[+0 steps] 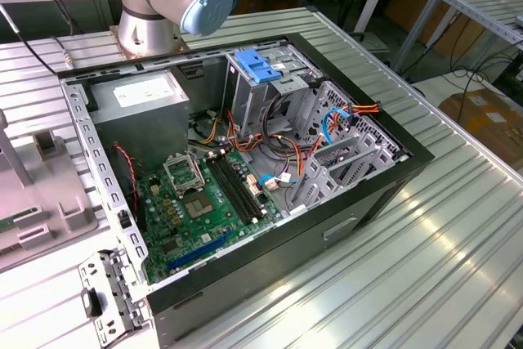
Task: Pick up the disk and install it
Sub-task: 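Pick up the disk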
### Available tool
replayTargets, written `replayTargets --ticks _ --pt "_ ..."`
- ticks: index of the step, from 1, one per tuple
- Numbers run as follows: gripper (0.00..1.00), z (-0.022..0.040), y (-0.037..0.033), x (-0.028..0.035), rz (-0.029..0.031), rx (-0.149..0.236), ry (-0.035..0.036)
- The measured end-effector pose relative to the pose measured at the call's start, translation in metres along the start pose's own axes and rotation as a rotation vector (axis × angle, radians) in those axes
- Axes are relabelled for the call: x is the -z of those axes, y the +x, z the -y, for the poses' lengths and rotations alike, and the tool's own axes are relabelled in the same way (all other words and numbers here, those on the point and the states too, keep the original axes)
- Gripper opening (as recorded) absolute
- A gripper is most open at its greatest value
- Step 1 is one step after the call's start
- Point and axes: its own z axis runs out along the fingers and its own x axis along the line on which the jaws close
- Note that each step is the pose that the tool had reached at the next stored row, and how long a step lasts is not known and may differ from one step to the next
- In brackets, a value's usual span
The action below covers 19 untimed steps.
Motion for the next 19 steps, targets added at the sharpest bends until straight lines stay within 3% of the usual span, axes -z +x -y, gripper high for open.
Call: replayTargets --ticks 19 --pt "0.75 -0.0053 0.0004 -0.0207 0.0 0.0 0.0"
